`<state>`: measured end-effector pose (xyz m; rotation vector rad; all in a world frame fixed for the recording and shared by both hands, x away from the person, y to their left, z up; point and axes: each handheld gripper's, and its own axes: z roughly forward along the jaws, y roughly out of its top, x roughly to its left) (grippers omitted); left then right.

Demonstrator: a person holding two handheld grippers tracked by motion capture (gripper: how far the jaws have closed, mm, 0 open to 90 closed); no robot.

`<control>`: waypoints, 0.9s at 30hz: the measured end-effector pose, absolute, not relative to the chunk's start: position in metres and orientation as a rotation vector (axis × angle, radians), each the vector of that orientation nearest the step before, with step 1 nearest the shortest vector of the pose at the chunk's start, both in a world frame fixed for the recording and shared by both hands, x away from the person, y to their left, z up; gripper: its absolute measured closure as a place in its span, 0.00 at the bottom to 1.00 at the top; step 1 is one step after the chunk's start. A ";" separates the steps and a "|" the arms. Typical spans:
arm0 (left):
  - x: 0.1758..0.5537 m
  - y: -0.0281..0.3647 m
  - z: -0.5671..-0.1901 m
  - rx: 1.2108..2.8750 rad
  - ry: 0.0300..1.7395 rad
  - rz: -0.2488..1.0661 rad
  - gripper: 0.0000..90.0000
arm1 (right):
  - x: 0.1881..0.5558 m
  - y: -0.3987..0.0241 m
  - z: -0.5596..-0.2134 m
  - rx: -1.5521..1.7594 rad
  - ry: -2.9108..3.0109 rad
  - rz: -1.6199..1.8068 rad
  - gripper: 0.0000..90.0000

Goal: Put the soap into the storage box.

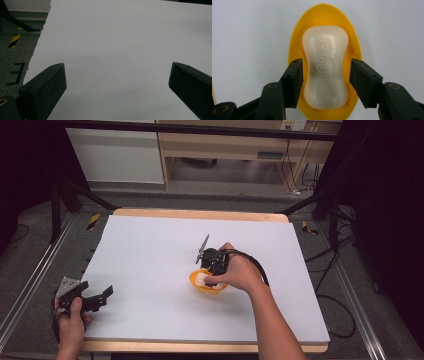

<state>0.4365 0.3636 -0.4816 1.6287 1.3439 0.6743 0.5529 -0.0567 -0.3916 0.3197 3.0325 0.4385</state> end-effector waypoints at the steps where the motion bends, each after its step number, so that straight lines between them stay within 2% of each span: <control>1: 0.436 0.364 -0.482 1.629 1.344 0.674 0.01 | 0.553 -0.057 -0.392 0.320 3.033 0.438 0.50; 15: 0.437 0.363 -0.482 1.628 1.346 0.674 0.01 | 0.552 -0.074 -0.380 0.372 3.017 0.484 0.50; 27: 0.437 0.363 -0.482 1.631 1.345 0.676 0.01 | 0.550 -0.106 -0.379 0.457 2.999 0.518 0.49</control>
